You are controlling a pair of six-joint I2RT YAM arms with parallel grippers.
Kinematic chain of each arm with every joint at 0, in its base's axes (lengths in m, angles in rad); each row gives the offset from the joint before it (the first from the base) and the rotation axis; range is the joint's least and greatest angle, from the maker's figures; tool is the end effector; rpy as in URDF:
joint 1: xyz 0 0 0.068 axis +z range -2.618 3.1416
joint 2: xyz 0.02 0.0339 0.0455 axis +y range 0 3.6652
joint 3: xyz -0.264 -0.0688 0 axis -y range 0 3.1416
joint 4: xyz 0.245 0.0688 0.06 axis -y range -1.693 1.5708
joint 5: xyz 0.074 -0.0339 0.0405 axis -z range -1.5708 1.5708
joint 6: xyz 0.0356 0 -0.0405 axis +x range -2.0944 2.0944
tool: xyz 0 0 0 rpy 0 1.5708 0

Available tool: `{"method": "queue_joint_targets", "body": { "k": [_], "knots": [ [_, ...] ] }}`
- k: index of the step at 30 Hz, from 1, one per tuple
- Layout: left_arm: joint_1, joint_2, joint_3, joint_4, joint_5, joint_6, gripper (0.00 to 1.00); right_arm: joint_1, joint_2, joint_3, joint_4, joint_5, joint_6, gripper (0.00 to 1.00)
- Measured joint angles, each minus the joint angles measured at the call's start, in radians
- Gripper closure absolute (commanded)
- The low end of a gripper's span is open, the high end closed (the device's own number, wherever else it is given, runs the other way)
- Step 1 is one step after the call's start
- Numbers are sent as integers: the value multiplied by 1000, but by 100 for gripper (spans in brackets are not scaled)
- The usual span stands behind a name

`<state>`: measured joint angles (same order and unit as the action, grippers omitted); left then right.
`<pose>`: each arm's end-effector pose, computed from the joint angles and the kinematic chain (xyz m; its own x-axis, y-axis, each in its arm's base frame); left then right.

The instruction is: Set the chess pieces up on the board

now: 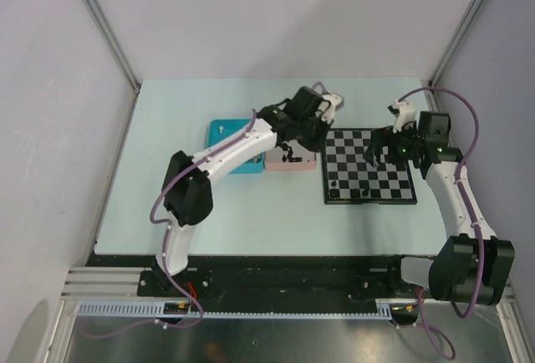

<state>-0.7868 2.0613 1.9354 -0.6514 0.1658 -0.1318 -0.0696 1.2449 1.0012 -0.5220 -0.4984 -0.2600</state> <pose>0.3296 -0.3389 0.2986 -0.5936 0.4117 -0.6914 0.7096 0.6731 -0.2084 0.2642 -0.0014 0.2898 -0.5955 -0.1848 -0.7818 -0.4509 0.8823 0.1348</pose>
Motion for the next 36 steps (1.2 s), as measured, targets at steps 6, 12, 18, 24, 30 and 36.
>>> {"method": "queue_joint_targets", "body": {
  "k": [6, 12, 18, 24, 30, 36],
  "knots": [
    [-135, 72, 69, 4, 58, -14, 100, -48, -49, -23, 56, 108, 59, 0],
    [-192, 193, 128, 9, 82, -31, 100, -66, -61, -27, 84, 150, 79, 0],
    [-194, 269, 137, 2, 64, -43, 100, -68, -68, -36, 94, 172, 90, 0],
    [-194, 307, 184, -2, 47, -46, 99, -68, -68, -38, 95, 177, 95, 0],
    [-194, 333, 208, 2, 31, -51, 99, -68, -68, -38, 95, 177, 95, 0],
    [-195, 354, 208, 2, 9, -51, 98, -69, -68, -38, 94, 177, 96, 0]
  ]
}}
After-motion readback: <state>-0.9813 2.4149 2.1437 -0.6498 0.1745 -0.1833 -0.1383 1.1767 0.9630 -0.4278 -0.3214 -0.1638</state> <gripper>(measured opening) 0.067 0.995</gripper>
